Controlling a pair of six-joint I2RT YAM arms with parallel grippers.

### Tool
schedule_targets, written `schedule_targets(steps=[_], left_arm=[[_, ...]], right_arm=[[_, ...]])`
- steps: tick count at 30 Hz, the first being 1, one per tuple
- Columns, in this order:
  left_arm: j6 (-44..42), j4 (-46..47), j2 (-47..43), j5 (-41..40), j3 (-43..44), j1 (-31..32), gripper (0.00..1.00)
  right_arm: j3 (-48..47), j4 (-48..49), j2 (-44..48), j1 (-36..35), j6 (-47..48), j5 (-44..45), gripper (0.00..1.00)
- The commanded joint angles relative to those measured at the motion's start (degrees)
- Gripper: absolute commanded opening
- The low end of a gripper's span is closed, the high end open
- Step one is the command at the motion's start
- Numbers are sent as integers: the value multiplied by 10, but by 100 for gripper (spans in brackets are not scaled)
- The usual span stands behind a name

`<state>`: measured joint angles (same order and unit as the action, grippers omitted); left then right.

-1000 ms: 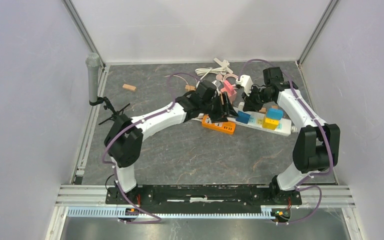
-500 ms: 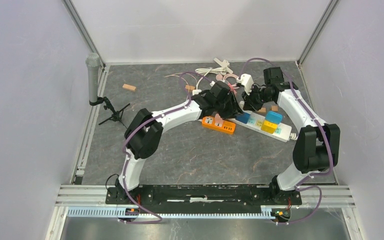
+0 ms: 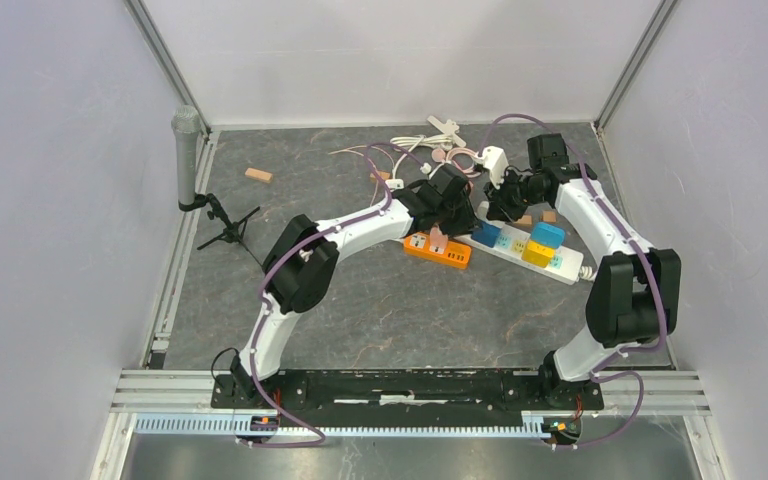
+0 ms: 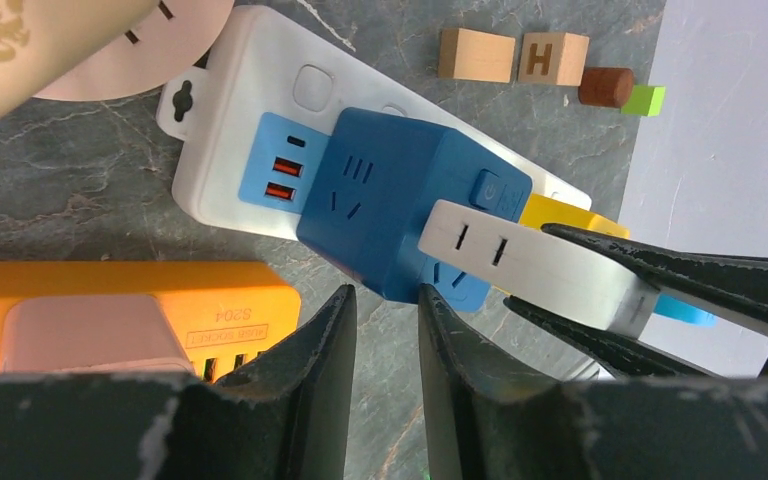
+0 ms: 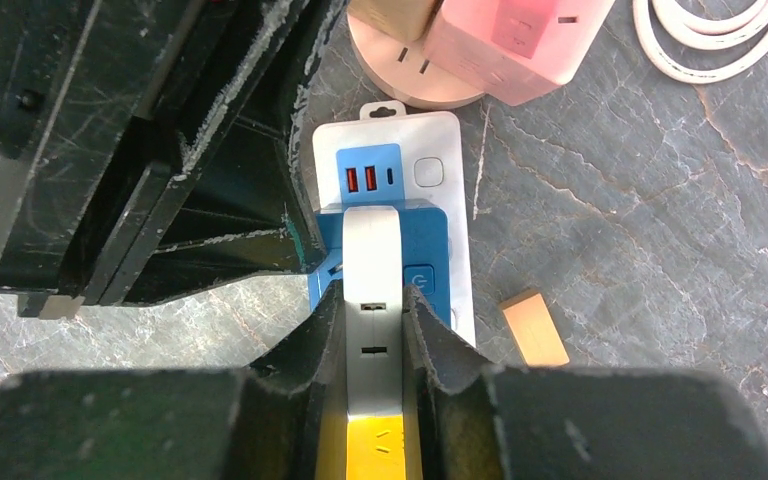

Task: Pull the plug off the socket

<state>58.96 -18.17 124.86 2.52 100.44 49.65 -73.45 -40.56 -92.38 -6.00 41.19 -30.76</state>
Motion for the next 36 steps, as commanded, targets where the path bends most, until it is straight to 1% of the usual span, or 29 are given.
schedule_targets(steps=[1, 6, 9, 12, 15, 18, 20, 21, 23, 25, 27, 29, 30, 31, 32, 36], left_arm=[[-13, -36, 13, -38, 15, 4, 35], [-22, -44, 17, -35, 20, 5, 34], [-35, -58, 21, -37, 43, 4, 34], [-54, -71, 22, -38, 75, 4, 35], [-83, -73, 8, -31, 119, 4, 42], [-121, -83, -19, -28, 173, 3, 50], [-149, -102, -45, -30, 189, 4, 54], [-164, -116, -66, -44, 186, 4, 56], [-189, -139, -110, -83, 153, 3, 59], [-207, -147, -165, -122, 97, 2, 63], [-227, -147, -233, -171, 31, 1, 73], [-251, -147, -291, -208, -30, 1, 82], [-264, -150, -316, -224, -54, 0, 86], [-270, -154, -346, -246, -81, 0, 94], [-278, -159, -371, -264, -101, 0, 99], [-303, -165, -485, -325, -186, 0, 100]], right_arm=[[-17, 43, 51, 0, -17, -10, 0], [-28, 52, 69, 1, -35, -5, 0], [-30, 65, 86, 1, -48, 1, 0], [-24, 92, 108, 0, -70, 33, 0], [-21, 118, 128, 0, -108, 98, 0], [-21, 151, 150, 1, -169, 166, 0], [-26, 170, 163, 0, -219, 202, 0], [-31, 173, 166, 1, -244, 213, 0], [-47, 168, 171, 0, -289, 202, 0], [-54, 163, 177, 0, -322, 155, 0], [-37, 173, 192, 1, -359, 89, 0], [6, 199, 217, -4, -399, 21, 0], [32, 214, 235, -8, -411, -3, 0], [65, 234, 252, -17, -434, -21, 0], [98, 255, 274, -28, -448, -26, 0], [198, 301, 333, -89, -489, -29, 0]])
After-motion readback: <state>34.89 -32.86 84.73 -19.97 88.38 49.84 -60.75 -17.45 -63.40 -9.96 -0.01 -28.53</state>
